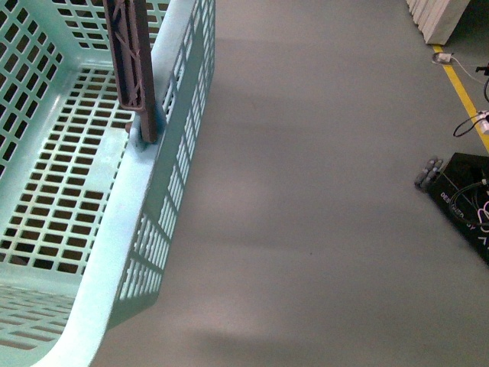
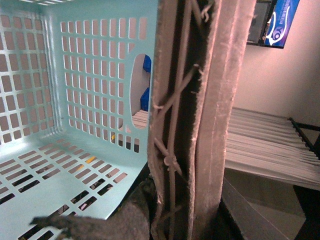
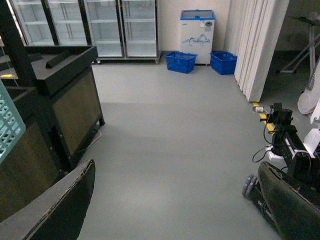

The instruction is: Pick mango and avocado into basket

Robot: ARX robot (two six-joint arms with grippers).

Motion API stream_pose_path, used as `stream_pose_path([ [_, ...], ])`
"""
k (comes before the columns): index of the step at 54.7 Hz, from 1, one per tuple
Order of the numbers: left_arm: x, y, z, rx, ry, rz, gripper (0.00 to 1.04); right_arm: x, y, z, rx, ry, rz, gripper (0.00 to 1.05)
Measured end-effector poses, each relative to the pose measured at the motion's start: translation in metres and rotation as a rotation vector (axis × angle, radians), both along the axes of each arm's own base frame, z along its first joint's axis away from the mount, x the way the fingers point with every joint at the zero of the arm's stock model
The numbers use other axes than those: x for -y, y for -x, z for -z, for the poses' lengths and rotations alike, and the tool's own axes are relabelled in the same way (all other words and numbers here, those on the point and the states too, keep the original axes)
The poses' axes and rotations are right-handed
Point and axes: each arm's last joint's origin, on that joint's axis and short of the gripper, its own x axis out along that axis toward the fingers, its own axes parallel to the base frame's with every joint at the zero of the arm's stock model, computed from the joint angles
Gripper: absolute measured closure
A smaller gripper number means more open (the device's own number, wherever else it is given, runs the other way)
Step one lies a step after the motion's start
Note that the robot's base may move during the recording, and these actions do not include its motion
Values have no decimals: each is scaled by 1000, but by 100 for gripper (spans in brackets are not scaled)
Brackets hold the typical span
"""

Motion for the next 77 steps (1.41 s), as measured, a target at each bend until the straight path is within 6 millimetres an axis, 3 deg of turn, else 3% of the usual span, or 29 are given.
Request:
stream_pose_path([
  [77, 1, 0, 1, -3, 7, 6, 86, 0, 0, 0, 0, 0, 1, 9],
])
